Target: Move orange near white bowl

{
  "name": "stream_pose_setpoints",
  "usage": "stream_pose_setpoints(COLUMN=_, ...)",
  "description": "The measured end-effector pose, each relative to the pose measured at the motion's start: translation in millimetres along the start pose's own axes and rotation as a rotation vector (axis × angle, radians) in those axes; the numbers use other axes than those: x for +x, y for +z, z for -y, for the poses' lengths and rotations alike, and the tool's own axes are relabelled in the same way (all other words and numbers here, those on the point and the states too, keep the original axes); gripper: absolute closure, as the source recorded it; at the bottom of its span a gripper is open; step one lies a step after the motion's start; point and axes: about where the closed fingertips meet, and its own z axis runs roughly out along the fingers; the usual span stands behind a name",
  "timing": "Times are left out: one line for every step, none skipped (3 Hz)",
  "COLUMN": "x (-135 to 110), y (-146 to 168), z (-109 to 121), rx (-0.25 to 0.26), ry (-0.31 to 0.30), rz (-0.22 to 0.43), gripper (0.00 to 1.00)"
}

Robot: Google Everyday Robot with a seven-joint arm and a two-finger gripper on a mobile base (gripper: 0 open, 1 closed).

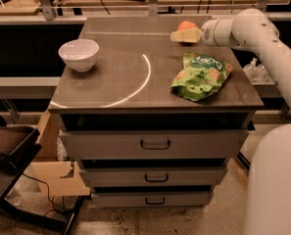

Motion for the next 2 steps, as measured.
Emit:
stream_pose_setpoints(x=-1.7, y=19.4, z=12.4, rx=0.003, ry=-0.003, rz=-0.010, gripper=0.00)
stream_pose_setpoints(x=-2.5, y=28.1, z=20.4, rx=0.015, ry=-0.001, rz=-0.009, gripper=0.00)
